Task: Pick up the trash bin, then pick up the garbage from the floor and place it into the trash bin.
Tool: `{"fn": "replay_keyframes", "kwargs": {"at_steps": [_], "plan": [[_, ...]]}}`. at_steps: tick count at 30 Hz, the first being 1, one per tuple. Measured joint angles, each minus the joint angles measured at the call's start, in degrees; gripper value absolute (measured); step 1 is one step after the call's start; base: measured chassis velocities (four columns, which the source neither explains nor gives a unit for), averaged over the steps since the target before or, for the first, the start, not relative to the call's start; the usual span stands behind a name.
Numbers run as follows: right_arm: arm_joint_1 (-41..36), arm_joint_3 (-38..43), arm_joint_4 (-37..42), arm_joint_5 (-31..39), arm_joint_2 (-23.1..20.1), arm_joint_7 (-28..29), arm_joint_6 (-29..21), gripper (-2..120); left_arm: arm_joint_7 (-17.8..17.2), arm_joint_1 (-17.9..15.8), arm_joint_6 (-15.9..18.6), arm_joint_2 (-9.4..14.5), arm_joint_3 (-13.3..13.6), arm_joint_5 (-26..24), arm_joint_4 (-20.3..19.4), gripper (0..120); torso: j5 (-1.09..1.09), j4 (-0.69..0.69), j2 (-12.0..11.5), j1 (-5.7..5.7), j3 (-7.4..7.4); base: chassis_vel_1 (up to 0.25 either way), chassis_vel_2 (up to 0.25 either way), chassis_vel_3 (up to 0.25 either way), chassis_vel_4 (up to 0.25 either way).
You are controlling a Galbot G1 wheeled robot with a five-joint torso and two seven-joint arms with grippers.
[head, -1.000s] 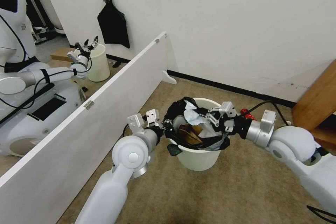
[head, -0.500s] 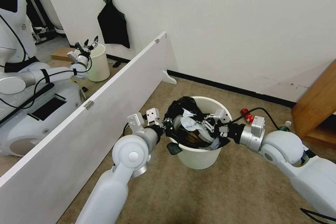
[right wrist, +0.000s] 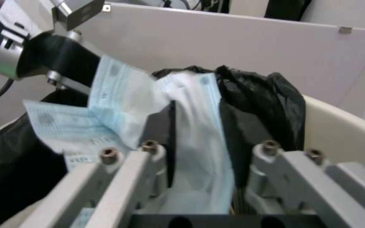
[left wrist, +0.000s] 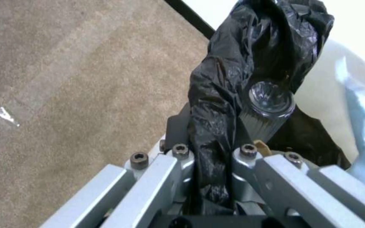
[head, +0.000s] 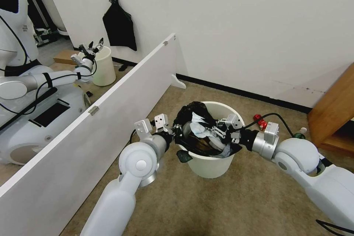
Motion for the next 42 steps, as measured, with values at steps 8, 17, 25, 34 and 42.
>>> {"fn": "replay_keyframes", "kwargs": {"at_steps": [8, 17, 25, 34, 42], "plan": [[0.2, 0.3, -0.1, 0.4, 0.1, 0.1, 0.0, 59, 0.1, 0.0, 0.0, 0.0, 0.1, 0.0, 0.1, 5, 0.0, 0.0, 0.0, 0.0, 0.0, 0.0, 0.0, 0.0, 0.0], [0.4, 1.2, -0.5, 1.0, 0.4, 0.3, 0.0, 92, 0.1, 0.6, 0.0, 0.1, 0.6, 0.1, -0.3, 5, 0.0, 0.0, 0.0, 0.0, 0.0, 0.0, 0.0, 0.0, 0.0], [1.4, 3.2, -1.3, 2.4, 0.9, 0.9, 0.1, 100, 0.5, 0.8, 0.0, 0.2, 0.7, 0.5, -0.4, 5, 0.0, 0.0, 0.0, 0.0, 0.0, 0.0, 0.0, 0.0, 0.0], [1.8, 5.1, -1.4, 4.0, 0.7, 1.9, 0.2, 100, 0.9, 1.0, -0.1, 0.3, 0.6, 0.9, -0.3, 5, 0.0, 0.0, 0.0, 0.0, 0.0, 0.0, 0.0, 0.0, 0.0], [1.1, 5.2, -0.2, 5.8, -1.0, 3.0, -0.1, 100, 1.0, 1.0, -0.2, 0.3, 0.4, 1.2, -0.3, 5, 0.0, -0.01, 0.0, 0.0, 0.0, 0.0, 0.0, 0.0, 0.0]]}}
